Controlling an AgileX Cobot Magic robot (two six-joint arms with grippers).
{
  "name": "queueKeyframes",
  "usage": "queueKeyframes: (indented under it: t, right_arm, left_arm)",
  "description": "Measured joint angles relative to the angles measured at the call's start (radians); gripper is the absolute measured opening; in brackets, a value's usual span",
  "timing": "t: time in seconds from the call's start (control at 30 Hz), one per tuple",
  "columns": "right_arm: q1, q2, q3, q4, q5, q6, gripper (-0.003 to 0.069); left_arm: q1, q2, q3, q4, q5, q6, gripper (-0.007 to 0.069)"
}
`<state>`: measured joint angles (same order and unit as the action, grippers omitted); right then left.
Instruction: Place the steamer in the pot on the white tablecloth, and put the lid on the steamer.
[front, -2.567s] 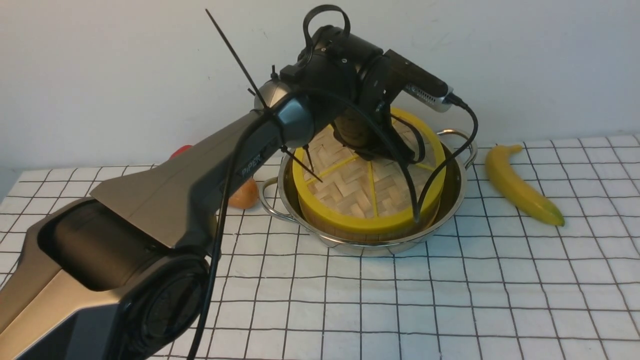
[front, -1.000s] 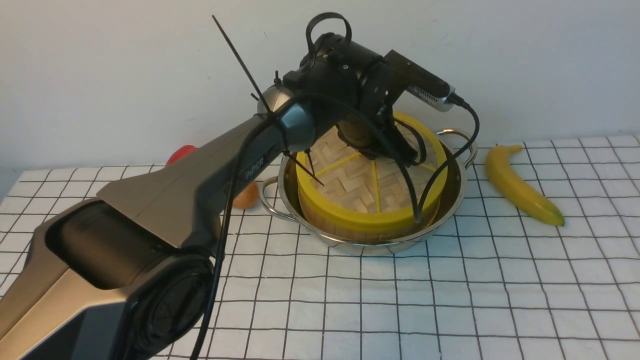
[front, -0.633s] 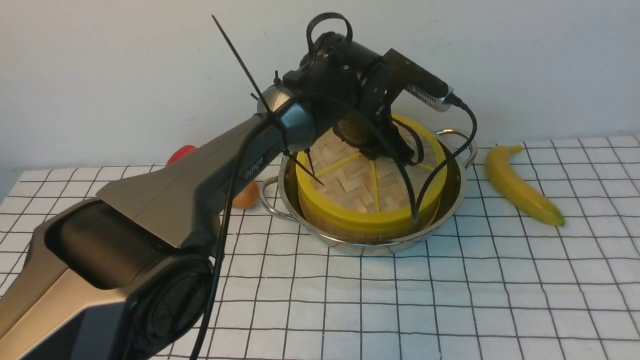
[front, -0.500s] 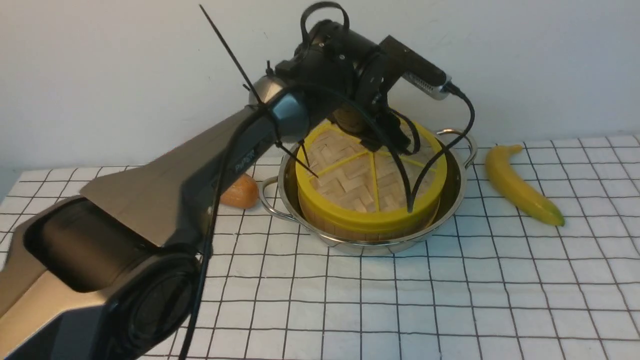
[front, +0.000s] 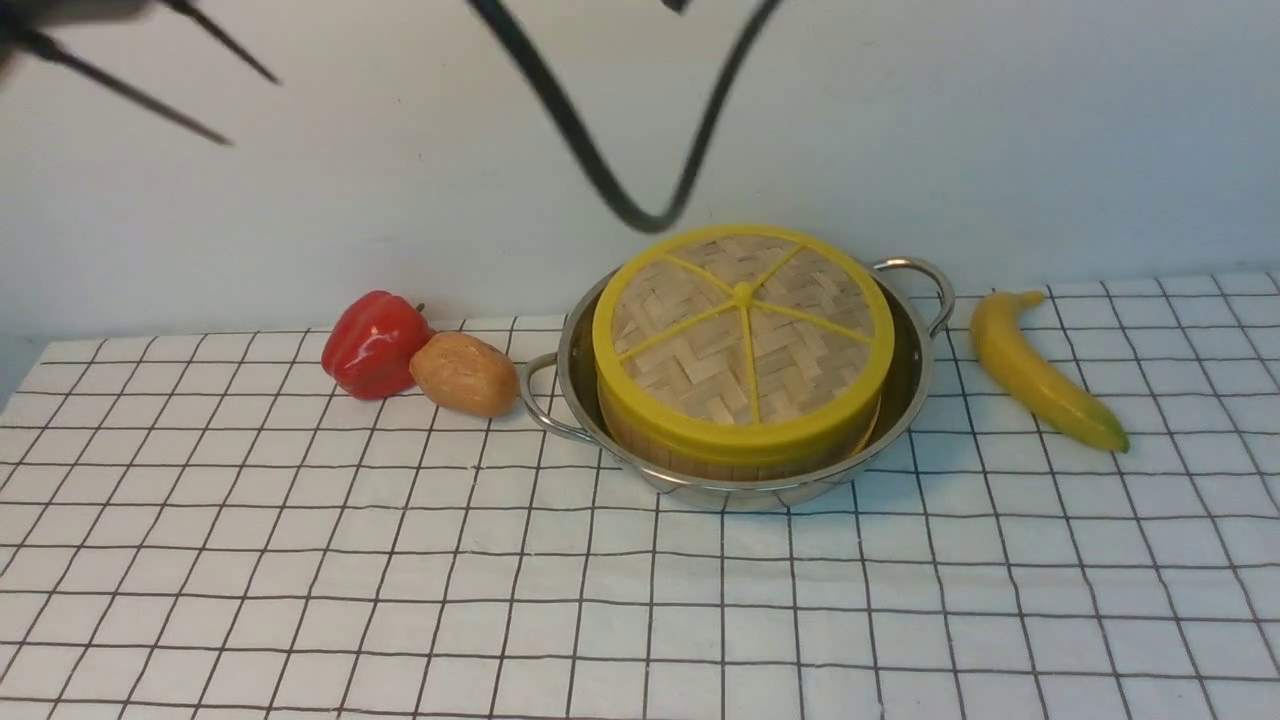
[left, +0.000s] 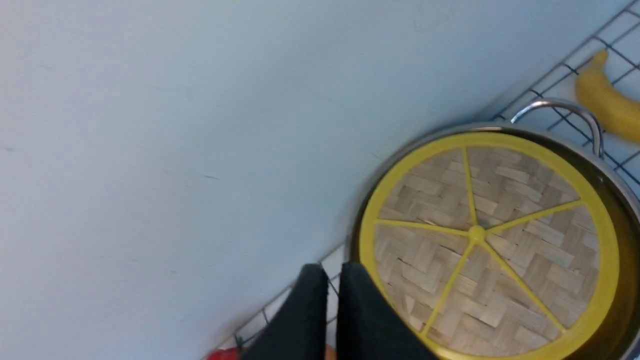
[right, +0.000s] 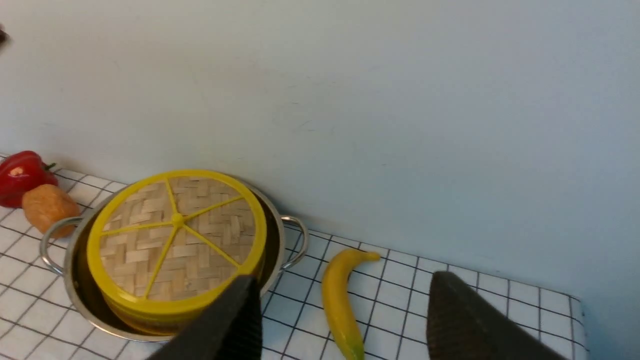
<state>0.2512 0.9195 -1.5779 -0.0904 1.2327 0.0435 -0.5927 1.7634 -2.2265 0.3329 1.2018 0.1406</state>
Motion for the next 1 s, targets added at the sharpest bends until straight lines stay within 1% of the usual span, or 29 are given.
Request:
queueKeyframes:
  t: [0.07,0.13,0.17,0.2,0.23,0.27,0.3,0.33,0.37,0.4,0.43,0.53,0.57,0.6,0.63,0.73,0.87,0.9,1.0]
  right_arm:
    - [0.0,-0.028,0.033,-0.023,-0.004,0.0,0.0332]
    - [0.0,-0.064,0.093,-0.04,-0.006,0.0,0.0245]
    - [0.0,-0.082,0.11,-0.044,-0.006,0.0,0.0224]
    - [0.0,-0.115,0.158,-0.05,-0.006,0.0,0.0174]
    - [0.0,-0.145,0.214,-0.054,-0.006,0.0,0.0134]
    - [0.0,-0.198,0.274,-0.057,-0.006,0.0,0.0078]
    - [0.0,-0.256,0.363,-0.059,-0.023,0.0,0.0027]
    - [0.0,-0.296,0.413,-0.062,-0.05,0.001,-0.0001]
    - [0.0,-0.366,0.499,-0.066,-0.098,0.004,-0.0012]
    - [0.0,-0.375,0.51,-0.066,-0.105,0.005,-0.0012]
    - [0.0,-0.451,0.599,-0.068,-0.154,0.013,-0.0013]
    - [0.0,-0.564,0.736,-0.068,-0.235,0.042,-0.0013]
    - [0.0,-0.593,0.772,-0.066,-0.248,0.054,-0.0013]
    - [0.0,-0.603,0.778,-0.065,-0.25,0.057,-0.0013]
    - [0.0,-0.627,0.818,-0.059,-0.26,0.068,-0.0013]
    - [0.0,-0.655,0.871,-0.048,-0.267,0.079,-0.0013]
    - [0.0,-0.659,0.895,-0.044,-0.27,0.081,-0.001]
    - [0.0,-0.659,0.895,-0.044,-0.27,0.081,-0.0009]
    - [0.0,-0.659,0.898,-0.015,-0.27,0.082,-0.0006]
  left_arm:
    - [0.0,-0.067,0.0,-0.003,0.008,0.005,-0.0022]
    - [0.0,-0.128,0.003,-0.019,0.009,0.007,-0.0023]
    - [0.0,-0.145,0.006,-0.024,0.009,0.007,-0.0023]
    - [0.0,-0.19,0.019,-0.04,0.009,0.01,-0.0023]
    - [0.0,-0.239,0.043,-0.058,0.008,0.014,-0.0023]
    - [0.0,-0.282,0.071,-0.078,0.008,0.019,-0.0023]
    - [0.0,-0.372,0.15,-0.103,0.008,0.028,-0.0023]
    - [0.0,-0.432,0.216,-0.115,0.004,0.029,-0.0023]
    - [0.0,-0.508,0.311,-0.124,-0.013,0.029,-0.0023]
    - [0.0,-0.521,0.328,-0.126,-0.019,0.029,-0.0023]
    - [0.0,-0.628,0.476,-0.133,-0.061,0.026,-0.0023]
    - [0.0,-0.831,0.777,-0.139,-0.169,-0.009,-0.0023]
    - [0.0,-0.896,0.877,-0.139,-0.205,-0.028,-0.0023]
    - [0.0,-0.908,0.897,-0.139,-0.22,-0.031,-0.0023]
    - [0.0,-0.995,1.031,-0.139,-0.266,-0.054,-0.0023]
    - [0.0,-1.162,1.278,-0.138,-0.349,-0.086,-0.0023]
    - [0.0,-1.349,1.502,-0.127,-0.394,-0.141,-0.0023]
    - [0.0,-1.349,1.502,-0.127,-0.395,-0.141,-0.0023]
    - [0.0,-1.432,1.559,-0.135,-0.399,-0.203,-0.0022]
